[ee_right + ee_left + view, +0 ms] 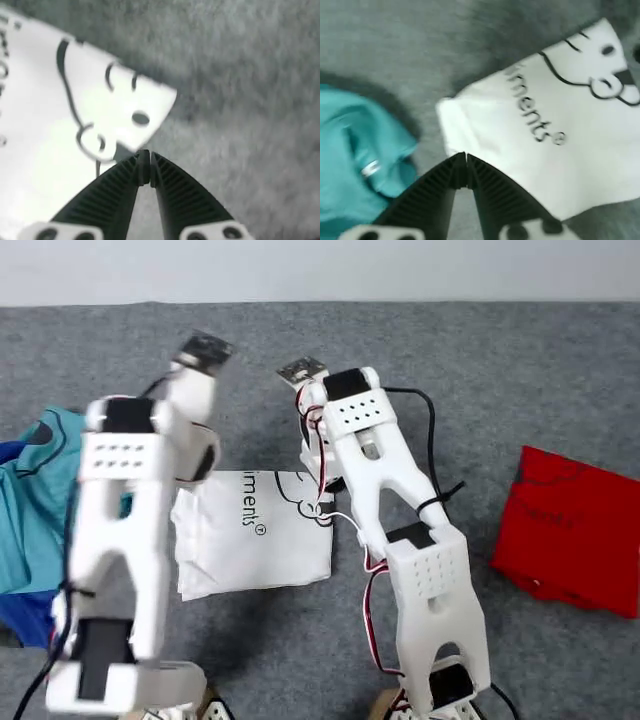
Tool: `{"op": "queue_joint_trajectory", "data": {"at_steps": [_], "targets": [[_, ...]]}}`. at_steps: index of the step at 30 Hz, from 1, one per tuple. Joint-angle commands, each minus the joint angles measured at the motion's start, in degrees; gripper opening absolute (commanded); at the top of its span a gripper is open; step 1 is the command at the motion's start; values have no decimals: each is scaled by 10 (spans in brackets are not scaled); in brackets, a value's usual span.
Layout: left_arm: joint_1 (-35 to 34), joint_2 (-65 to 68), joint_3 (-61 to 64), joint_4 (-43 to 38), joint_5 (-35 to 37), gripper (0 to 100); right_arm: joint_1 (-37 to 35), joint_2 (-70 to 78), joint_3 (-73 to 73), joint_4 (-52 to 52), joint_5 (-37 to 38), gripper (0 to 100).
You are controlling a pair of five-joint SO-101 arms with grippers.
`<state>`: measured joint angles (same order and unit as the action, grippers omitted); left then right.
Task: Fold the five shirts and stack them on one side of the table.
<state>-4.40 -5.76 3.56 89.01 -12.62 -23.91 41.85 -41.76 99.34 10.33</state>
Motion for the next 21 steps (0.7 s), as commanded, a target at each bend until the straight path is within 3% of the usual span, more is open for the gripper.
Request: {"op": "queue_joint_trajectory", "data": {"at_steps": [1, 7, 12, 18, 21], "targets": [[-64, -54, -2, 11, -4, 6, 7, -59, -26, 36, -6, 9], [-200, -55, -2, 28, -47, 6, 0, -136, 52, 36, -52, 9], [-299, -55, -1, 25, -90, 6, -7, -199, 128, 35, -142, 9], [-339, -55, -1, 24, -105, 6, -41, -167, 143, 28, -161, 18], [-342, -55, 0, 24, -105, 6, -86, -145, 143, 34, -187, 99]]}}
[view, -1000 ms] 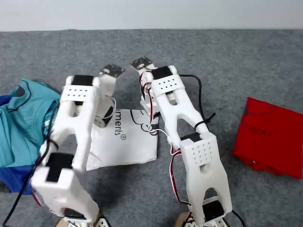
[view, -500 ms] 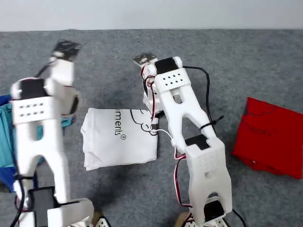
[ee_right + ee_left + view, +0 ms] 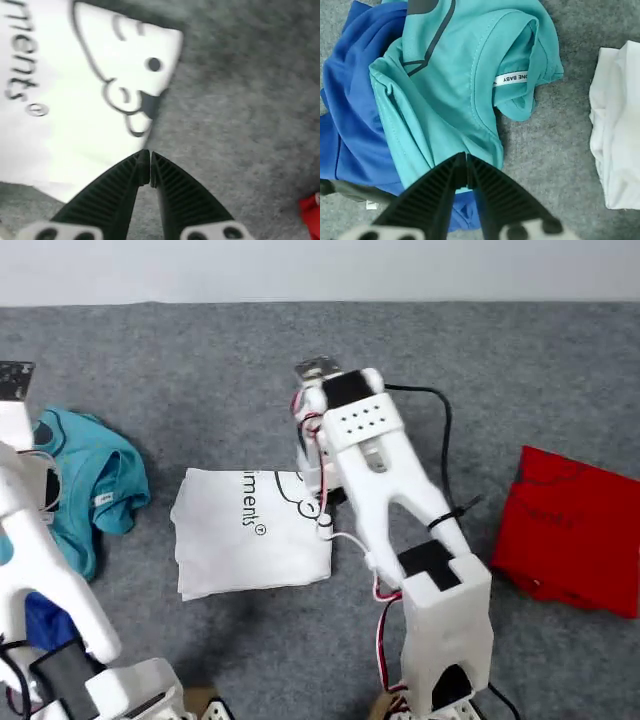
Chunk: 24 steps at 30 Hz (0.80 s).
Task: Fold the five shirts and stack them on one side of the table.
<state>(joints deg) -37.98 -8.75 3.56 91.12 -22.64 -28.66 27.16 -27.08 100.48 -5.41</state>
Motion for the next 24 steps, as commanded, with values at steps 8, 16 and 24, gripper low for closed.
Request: {"op": "queue_joint_trajectory", "data": {"at_steps": [8, 16, 24], "targets": [[-7, -30, 54, -21, -4, 6, -103, 47, -5, -28, -176, 373], [-44, -26, 60, -33, -4, 6, -105, 142, -5, -84, -179, 312], [-41, -27, 60, -33, -5, 6, -107, 209, -6, -89, -172, 67]]}}
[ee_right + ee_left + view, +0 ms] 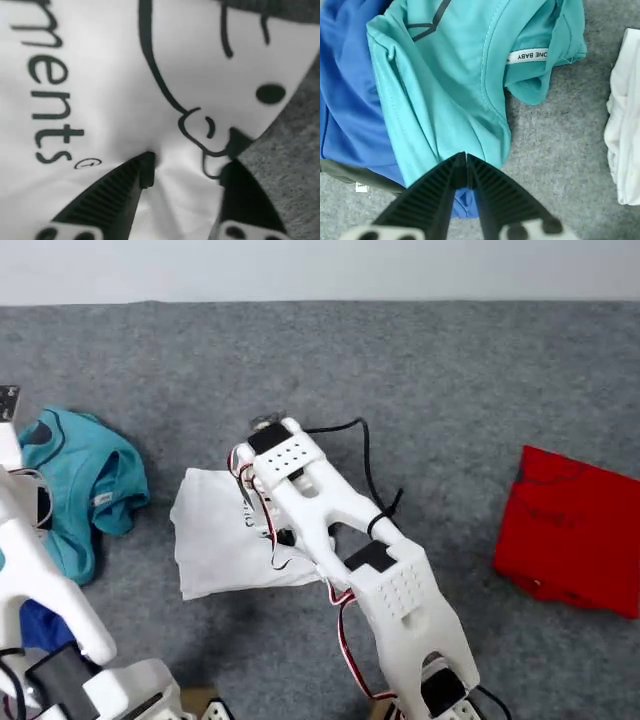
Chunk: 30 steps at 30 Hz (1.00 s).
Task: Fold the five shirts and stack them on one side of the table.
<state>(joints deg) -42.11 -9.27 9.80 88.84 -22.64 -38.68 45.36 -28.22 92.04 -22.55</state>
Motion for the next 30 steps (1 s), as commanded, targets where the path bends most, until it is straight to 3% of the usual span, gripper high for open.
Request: {"op": "queue_joint_trajectory", "data": {"at_steps": [1, 9, 22, 30], "targets": [[0, -22, -2, -10, -5, 6, -5, 29, 5, -1, 9, 29], [1, -25, -2, -6, -4, 6, 28, -16, 5, 89, 60, 10], [2, -25, -2, 6, -1, 6, 255, -175, 9, 88, 483, 10], [1, -25, -1, 6, -1, 6, 307, -175, 5, -2, 636, 10]]}}
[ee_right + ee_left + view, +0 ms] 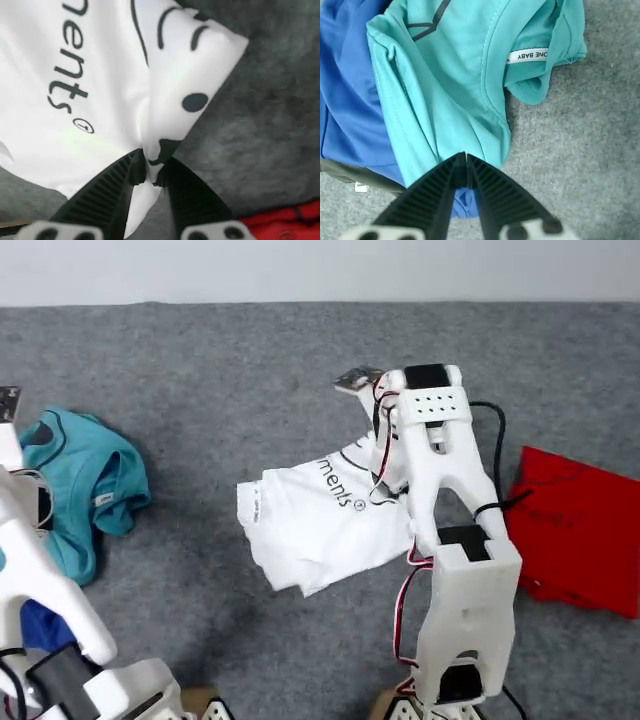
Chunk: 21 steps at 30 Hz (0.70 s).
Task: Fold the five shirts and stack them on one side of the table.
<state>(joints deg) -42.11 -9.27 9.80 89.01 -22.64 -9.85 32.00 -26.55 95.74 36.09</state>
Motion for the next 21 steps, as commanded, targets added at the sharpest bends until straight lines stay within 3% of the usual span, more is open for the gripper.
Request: {"op": "queue_joint_trajectory", "data": {"at_steps": [1, 8, 14, 21], "targets": [[0, -25, -1, 5, -1, 6, 28, -40, -11, -62, 65, 10], [1, -25, -1, 17, -1, 6, 44, -36, -11, -261, 189, 9], [1, -25, -1, 17, -1, 6, 20, 20, -11, -313, 206, 19], [-2, -25, 7, 17, -1, 6, 0, -35, -11, -229, 43, 240]]}}
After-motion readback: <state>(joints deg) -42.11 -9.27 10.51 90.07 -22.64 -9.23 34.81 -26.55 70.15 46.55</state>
